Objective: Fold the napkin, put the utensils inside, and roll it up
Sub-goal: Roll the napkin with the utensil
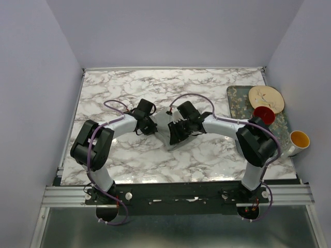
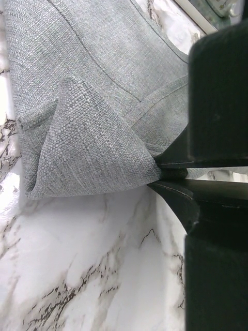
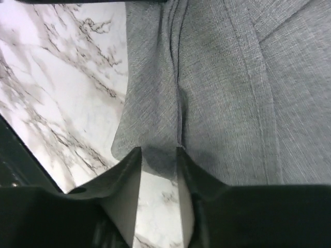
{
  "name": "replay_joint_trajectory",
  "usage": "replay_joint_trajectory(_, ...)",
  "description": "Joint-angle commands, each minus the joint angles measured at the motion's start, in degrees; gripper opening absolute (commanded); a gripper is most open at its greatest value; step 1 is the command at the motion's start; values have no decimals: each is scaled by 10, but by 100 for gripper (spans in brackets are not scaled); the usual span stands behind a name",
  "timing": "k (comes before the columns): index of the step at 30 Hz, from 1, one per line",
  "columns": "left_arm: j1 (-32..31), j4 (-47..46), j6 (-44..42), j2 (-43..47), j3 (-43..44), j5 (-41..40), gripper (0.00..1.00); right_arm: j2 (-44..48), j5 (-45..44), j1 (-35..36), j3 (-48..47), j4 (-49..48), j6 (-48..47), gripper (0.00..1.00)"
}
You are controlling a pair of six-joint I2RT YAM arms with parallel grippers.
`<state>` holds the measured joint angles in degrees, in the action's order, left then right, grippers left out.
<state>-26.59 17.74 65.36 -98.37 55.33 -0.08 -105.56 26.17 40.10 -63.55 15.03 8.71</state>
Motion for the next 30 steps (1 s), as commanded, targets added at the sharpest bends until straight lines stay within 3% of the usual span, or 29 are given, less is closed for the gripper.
replay_joint_trajectory(1, 4, 73, -5, -30, -3, -51, 0, 50, -134, 39, -46, 88, -27, 47)
replay_joint_trajectory(5, 4, 90, 13, -23, 0, -50, 0, 61, -192, 65, -47, 62, 1, 60)
replay_joint_trajectory(10, 4, 110, 38, -27, 6, -41, 0, 41, -240, 117, -54, 15, 8, 65)
replay_joint_trajectory(18, 3, 121, 52, -31, 6, -34, 0, -10, -278, 137, -76, -15, -11, 55)
replay_joint_trajectory(30, -3, 129, 49, -24, 17, -33, 0, -49, -332, 149, -90, -17, -46, 59)
